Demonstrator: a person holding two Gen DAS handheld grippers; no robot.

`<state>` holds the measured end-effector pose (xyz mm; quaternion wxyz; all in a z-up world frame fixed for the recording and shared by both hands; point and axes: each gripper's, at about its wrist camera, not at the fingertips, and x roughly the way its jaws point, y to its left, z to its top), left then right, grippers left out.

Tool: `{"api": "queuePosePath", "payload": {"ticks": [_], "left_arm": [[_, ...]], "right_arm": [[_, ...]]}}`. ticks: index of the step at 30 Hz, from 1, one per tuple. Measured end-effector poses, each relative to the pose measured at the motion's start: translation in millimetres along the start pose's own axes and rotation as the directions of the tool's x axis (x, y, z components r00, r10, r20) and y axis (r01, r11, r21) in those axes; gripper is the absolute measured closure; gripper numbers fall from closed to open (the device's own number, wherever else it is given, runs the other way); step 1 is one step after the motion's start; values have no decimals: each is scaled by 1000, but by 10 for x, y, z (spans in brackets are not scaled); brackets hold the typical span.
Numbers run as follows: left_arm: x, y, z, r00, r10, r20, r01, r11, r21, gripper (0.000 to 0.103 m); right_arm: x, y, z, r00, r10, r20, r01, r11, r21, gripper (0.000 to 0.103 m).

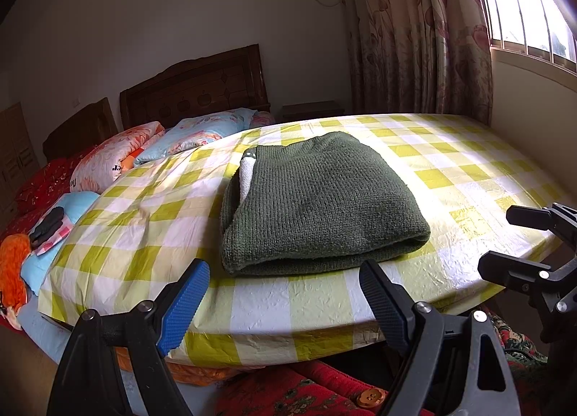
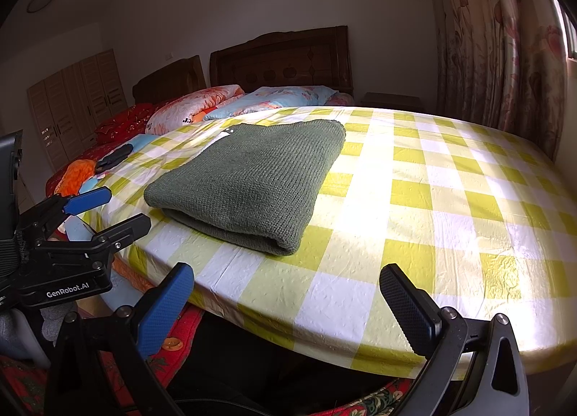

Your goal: Fold small clothes

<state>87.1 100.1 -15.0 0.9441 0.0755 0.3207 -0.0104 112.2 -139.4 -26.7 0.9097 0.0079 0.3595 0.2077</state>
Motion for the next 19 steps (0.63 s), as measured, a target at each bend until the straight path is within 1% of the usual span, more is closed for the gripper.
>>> {"api": "queuePosePath", "payload": {"ticks": [15, 19], "left_arm": [[6, -1, 6, 1000, -2, -3, 2, 1000, 1, 16], [4, 7, -1, 1000, -18, 6, 18, 1000, 0, 16]], "right_arm": [[1, 4, -4, 1000, 1, -2, -1, 1000, 3, 0], [7, 12, -7, 1000, 2, -5, -2, 1000, 7, 0]]}}
